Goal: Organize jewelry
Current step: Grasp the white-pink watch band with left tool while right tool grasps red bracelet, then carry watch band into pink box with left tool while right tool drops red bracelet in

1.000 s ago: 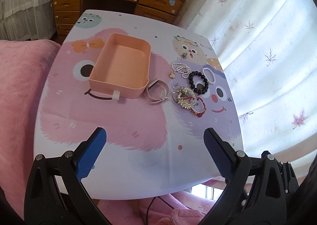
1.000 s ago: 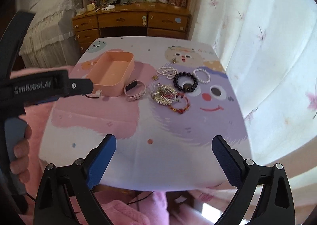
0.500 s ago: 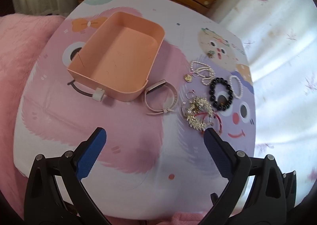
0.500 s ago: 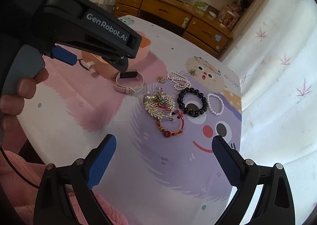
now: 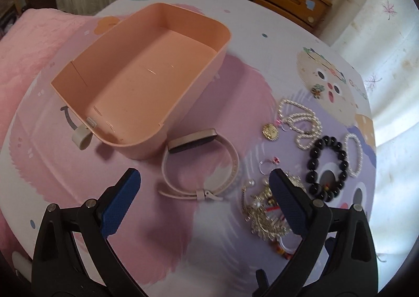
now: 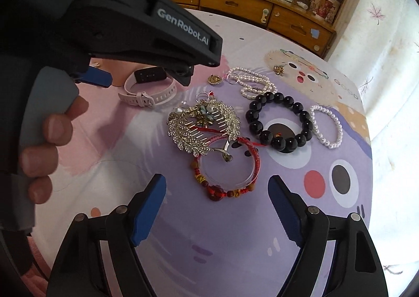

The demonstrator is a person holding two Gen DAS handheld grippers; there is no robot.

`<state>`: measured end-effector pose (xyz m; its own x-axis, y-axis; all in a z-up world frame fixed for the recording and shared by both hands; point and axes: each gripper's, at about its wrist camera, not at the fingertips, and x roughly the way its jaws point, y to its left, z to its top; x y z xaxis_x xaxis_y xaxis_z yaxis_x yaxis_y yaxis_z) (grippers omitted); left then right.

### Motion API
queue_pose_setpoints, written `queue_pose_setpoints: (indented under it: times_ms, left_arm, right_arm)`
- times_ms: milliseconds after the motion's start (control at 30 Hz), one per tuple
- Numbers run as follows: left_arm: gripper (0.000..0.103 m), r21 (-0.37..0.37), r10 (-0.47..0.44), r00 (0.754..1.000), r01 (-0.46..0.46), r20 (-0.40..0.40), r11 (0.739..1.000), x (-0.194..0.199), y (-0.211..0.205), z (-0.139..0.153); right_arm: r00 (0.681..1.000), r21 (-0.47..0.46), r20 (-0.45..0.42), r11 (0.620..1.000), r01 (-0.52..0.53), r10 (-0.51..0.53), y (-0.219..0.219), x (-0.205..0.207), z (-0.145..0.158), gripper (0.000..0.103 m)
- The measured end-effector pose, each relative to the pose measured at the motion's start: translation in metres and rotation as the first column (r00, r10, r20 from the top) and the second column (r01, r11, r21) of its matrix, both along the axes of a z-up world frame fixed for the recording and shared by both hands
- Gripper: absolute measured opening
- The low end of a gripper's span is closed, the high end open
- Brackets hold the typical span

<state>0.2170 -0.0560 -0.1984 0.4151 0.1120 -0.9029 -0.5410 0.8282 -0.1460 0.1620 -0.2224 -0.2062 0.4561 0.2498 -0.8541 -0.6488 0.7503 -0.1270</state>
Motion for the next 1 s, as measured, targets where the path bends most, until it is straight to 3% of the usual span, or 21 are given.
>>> queue_pose_setpoints:
  times_ms: [200,400,433,467,500,767,1000]
  left_arm:
    - [0.083,0.083,0.035,0.999,-0.035,-0.001,0.996,0.01,-0.001,-0.017]
    - [0.075,0.115,0.06,0.998,-0.06,-0.003,0.992,0.016,-0.001,-0.026]
    - [0.071,0.118,0.059,0.998,-0.059,0.001,0.991,0.015,0.0,-0.025]
    - [0.058,0.125,0.054,0.999,-0.054,0.007,0.991,0.015,-0.001,-0.024]
    - [0.052,0.143,0.048,0.999,-0.047,0.003,0.989,0.015,-0.002,-0.023]
    - [0.038,0.131,0.034,0.999,-0.036,0.014,0.991,0.004,0.005,-0.019]
    - [0.033,0.111,-0.019,1.0,0.017,0.02,0.994,-0.014,0.009,-0.015]
  right_arm:
    - [1.0,0.017,0.009,1.0,0.001,-0.001,-0.003,0.011,-0.007,0.081]
    - [0.999,0.076,-0.038,0.997,0.005,-0.002,-0.006,0.021,-0.011,0.069]
    - [0.999,0.084,-0.047,0.996,0.003,0.001,-0.007,0.023,-0.012,0.066]
    - [0.999,0.089,-0.048,0.996,0.002,0.002,-0.007,0.024,-0.011,0.06]
    - [0.999,0.086,-0.042,0.996,0.002,0.002,-0.007,0.025,-0.011,0.056]
    - [0.999,0.068,-0.055,0.998,0.003,0.001,-0.006,0.026,-0.008,0.053]
    - [0.997,0.068,-0.073,0.997,0.027,-0.022,-0.009,0.017,0.008,0.052]
